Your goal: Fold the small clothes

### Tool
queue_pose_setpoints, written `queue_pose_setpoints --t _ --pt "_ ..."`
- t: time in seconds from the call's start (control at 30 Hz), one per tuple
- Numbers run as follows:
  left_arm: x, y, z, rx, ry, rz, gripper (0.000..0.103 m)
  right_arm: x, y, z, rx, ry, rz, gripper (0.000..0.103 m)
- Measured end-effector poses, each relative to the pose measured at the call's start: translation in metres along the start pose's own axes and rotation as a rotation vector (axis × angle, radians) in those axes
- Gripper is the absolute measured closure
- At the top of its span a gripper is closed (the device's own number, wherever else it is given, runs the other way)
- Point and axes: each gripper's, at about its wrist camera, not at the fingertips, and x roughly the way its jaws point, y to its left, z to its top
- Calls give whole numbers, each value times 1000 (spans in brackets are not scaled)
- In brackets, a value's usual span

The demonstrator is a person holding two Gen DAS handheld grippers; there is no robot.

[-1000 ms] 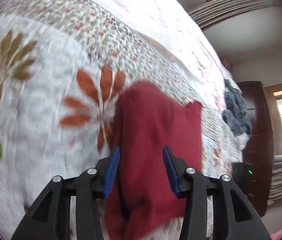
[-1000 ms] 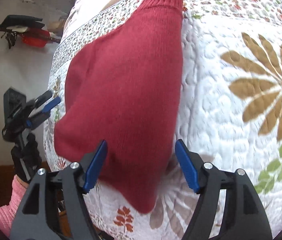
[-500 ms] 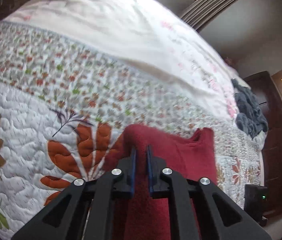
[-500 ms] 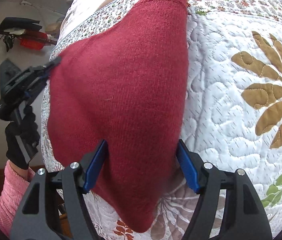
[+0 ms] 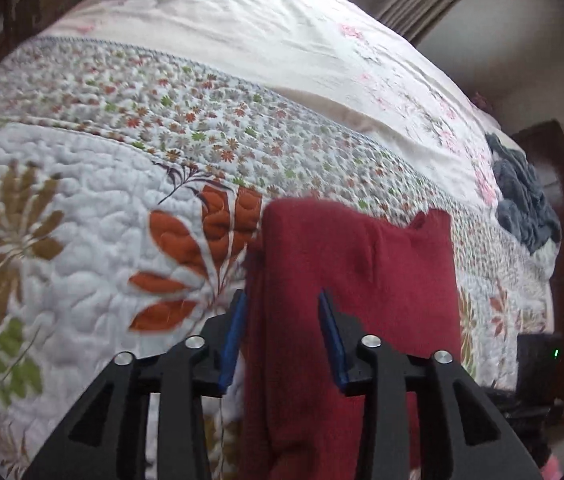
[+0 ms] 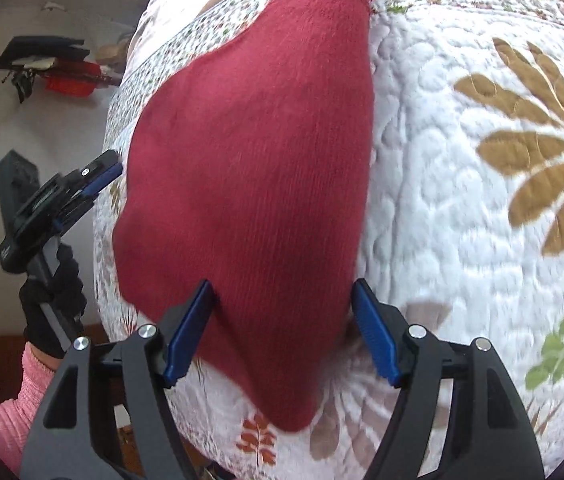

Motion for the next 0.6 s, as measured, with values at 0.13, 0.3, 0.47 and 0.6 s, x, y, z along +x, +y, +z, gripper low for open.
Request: queue_pose_setpoints --t 0.13,0.3,0.47,0.6 --pt "-17 -21 -39 63 43 -10 59 2 1 -18 4 41 18 37" --pt "0 -22 -69 61 125 2 59 8 -1 -33 5 68 4 50" --pt "22 -4 -80 2 189 -34 58 10 -12 -38 38 67 10 67" --pt "31 7 -83 -24 212 -63 48 13 -12 -43 9 65 -36 67"
